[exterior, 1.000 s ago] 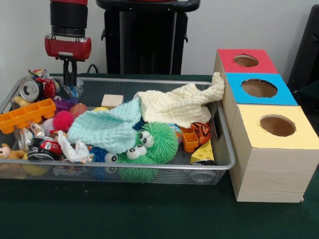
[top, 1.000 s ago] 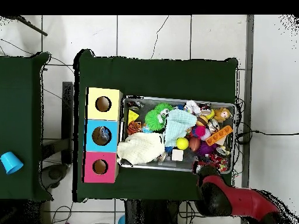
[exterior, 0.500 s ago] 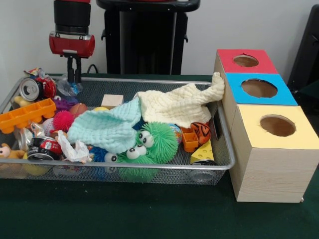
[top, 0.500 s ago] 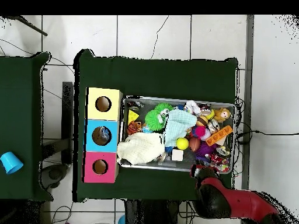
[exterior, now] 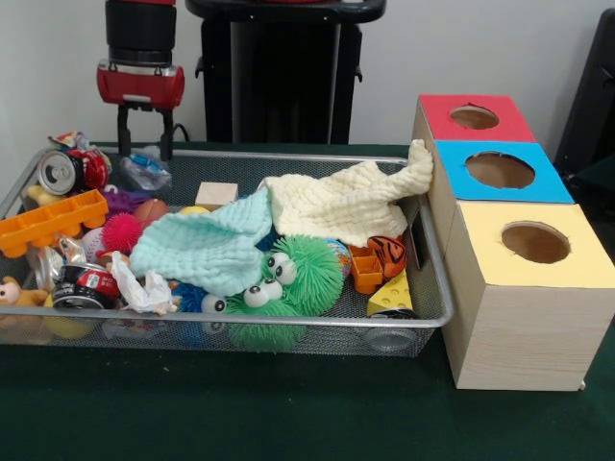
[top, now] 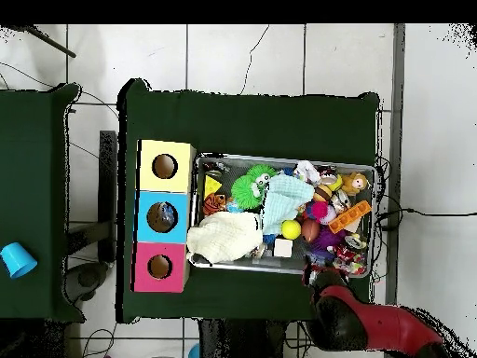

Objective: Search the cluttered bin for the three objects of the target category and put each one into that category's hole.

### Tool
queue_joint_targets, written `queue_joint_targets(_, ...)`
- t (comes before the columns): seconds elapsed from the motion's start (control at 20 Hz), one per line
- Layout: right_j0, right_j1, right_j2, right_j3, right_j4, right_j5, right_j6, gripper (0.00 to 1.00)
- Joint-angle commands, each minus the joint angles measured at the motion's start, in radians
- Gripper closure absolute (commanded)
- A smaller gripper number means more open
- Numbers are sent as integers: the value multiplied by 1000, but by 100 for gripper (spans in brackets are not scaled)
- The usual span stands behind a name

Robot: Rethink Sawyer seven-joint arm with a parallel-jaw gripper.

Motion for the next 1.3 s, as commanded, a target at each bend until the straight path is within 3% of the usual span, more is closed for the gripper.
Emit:
queue_joint_targets(0.05, -4, 53, 12, 37, -23, 152, 15, 0)
queue_joint_targets(0.6, -18, 40, 26, 48, -23, 154, 12, 0)
queue_joint_targets(0.65, -22, 41, 26, 50, -22, 146, 20, 100)
queue_joint_targets(1.3, -15, 77, 20, 22, -38, 136, 16, 100)
